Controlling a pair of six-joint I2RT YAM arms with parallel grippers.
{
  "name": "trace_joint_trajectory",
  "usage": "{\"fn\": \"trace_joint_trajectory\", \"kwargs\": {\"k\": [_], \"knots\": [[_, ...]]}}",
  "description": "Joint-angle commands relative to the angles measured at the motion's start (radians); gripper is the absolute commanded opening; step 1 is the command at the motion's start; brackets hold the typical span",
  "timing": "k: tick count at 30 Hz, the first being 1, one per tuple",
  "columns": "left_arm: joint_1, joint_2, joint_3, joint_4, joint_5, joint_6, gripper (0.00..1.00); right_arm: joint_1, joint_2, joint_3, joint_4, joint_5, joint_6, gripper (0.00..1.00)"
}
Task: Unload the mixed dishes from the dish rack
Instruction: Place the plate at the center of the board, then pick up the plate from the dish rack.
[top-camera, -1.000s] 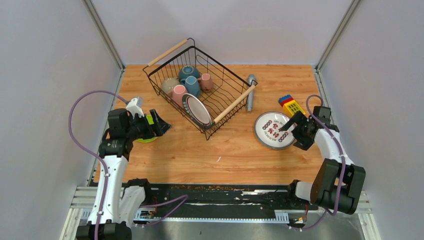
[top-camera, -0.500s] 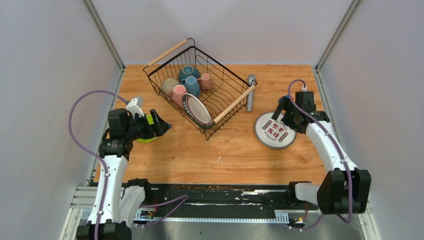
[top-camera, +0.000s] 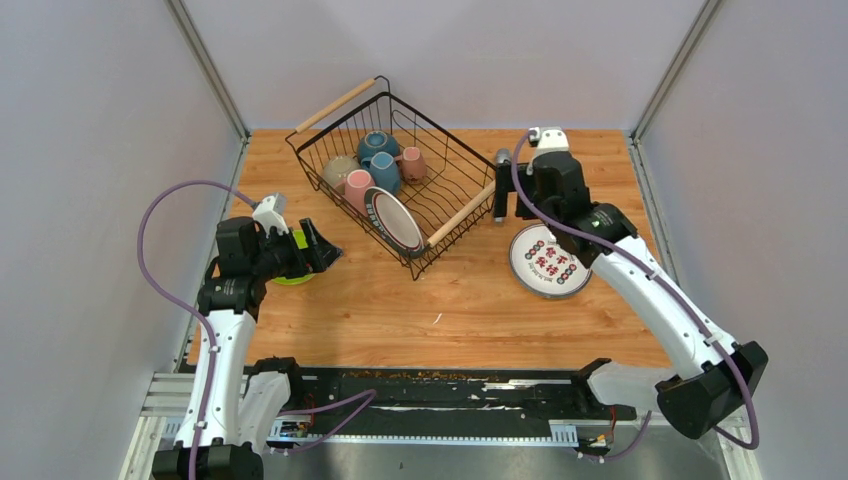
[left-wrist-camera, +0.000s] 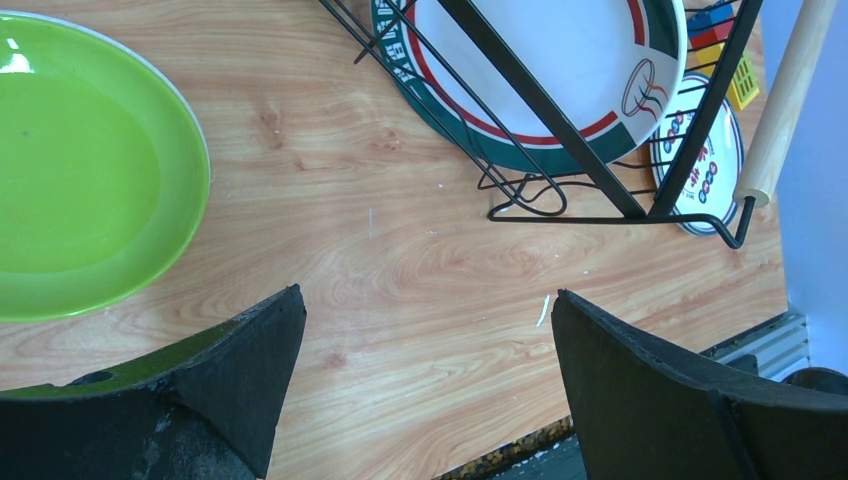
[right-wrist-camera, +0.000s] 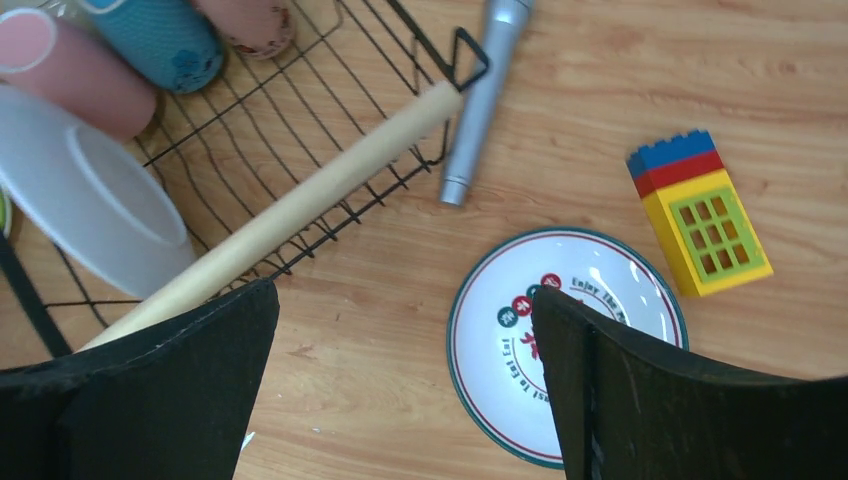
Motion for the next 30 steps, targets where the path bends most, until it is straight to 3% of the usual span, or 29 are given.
{"fn": "trace_joint_trajectory", "kwargs": {"k": [1,9,21,30], "knots": [[0.002,-0.019,0.002,0.026,0.018,0.004,1.0,0.135,0.035,0.077,0.078,0.087,-0.11,0.99],[0.005,-0.025,0.002,0.027,0.022,0.003,1.0,0.288,0.203,0.196,0.151,0.009,-0.18,0.96],[0.01,-0.011,-0.002,0.033,0.031,0.001,1.0,0.42,0.484,0.339,0.229,0.044,-0.273,0.9],[0.01,-0.001,-0.004,0.032,0.027,-0.001,1.0,0.453,0.66,0.426,0.239,0.124,-0.343,0.71]]}}
